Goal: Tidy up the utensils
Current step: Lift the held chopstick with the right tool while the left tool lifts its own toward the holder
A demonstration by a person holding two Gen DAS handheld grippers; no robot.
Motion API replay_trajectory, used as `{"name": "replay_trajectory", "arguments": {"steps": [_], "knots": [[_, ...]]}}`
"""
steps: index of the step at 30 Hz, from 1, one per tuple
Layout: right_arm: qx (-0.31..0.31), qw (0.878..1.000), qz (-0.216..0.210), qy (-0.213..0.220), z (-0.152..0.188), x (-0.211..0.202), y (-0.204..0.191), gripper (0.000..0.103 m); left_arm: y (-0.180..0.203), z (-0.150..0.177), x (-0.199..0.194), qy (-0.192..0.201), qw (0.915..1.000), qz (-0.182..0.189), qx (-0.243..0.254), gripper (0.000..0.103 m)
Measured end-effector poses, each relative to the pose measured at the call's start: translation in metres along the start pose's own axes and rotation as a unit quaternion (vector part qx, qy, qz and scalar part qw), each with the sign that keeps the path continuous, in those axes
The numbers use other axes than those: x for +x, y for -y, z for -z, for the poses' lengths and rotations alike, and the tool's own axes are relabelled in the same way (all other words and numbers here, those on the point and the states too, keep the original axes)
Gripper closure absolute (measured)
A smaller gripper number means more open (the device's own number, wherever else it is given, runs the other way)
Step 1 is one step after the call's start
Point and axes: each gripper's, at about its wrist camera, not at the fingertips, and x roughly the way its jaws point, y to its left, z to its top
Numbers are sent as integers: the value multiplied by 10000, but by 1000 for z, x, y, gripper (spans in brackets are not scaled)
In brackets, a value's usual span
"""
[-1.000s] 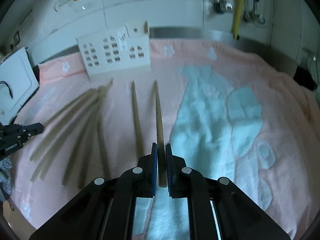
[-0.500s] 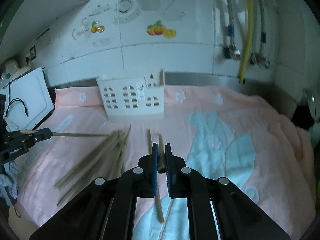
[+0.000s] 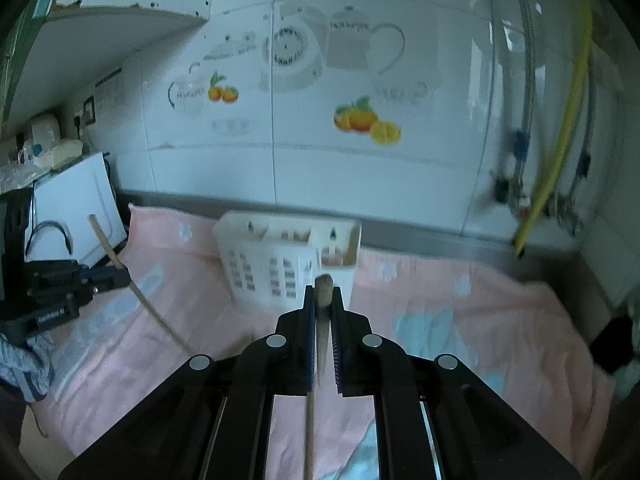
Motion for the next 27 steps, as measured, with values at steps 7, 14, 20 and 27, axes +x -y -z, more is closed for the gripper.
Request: {"name": "replay_trajectory", "arguments": {"steps": [7, 14, 20, 27], "knots": [[0, 9997, -136, 201, -59, 3, 6, 96, 10, -47, -14, 400, 9989, -17, 239, 97], [28, 9979, 42, 640, -118, 12, 12, 96, 19, -108, -16, 1026, 9936, -194, 435, 97], [115, 9970, 119, 750, -147, 37, 18, 96, 17, -136, 5, 1299, 9891, -471, 515, 97], [319, 9982, 21, 508, -140, 79, 25, 96, -2, -135, 41, 1127, 9918, -551, 244, 97]]}}
